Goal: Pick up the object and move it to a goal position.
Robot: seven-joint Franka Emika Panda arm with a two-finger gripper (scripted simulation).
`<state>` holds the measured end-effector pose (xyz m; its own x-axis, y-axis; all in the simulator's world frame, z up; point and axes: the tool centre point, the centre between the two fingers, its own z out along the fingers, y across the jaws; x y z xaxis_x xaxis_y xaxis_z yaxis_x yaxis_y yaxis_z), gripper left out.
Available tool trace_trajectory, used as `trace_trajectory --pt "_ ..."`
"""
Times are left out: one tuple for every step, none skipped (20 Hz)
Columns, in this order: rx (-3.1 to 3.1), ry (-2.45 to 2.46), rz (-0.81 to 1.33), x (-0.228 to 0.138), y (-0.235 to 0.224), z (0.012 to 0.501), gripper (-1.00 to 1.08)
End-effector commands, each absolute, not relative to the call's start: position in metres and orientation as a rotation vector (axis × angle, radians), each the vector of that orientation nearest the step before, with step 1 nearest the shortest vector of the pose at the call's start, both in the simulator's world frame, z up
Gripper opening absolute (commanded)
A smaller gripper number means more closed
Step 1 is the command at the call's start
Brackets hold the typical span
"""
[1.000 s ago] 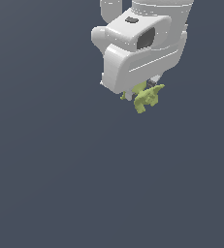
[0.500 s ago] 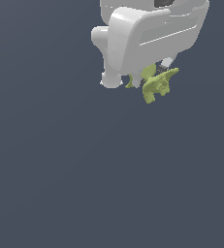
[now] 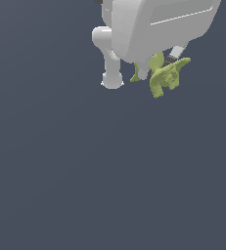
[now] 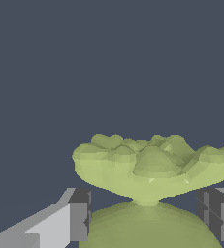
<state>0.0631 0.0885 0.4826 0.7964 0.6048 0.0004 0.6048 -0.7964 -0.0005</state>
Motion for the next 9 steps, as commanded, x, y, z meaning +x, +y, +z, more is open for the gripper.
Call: trace_trajectory --pt "-2.977 -1.002 0.0 0.0644 0.0889 0.4859 -1.0" --pt "-2.977 -1.002 0.0 0.0648 0.0891 0.4868 -1.0" --pt "-2.977 -1.002 0.0 0.0651 0.0892 0.4875 -1.0" --pt "-2.977 -1.003 0.0 0.0654 0.0899 0.488 -1.0" --pt "-2.977 -1.003 0.0 0.0656 0.0899 0.4885 -1.0" --pt "-2.977 -1.003 0.0 0.0658 0.09 0.4889 -1.0" --pt "-2.977 -1.003 0.0 0.0659 0.09 0.4891 -1.0" --pt "-2.977 -1.003 0.0 0.066 0.09 0.4893 -1.0" --pt "-2.977 -1.003 0.0 0.066 0.09 0.4893 -1.0"
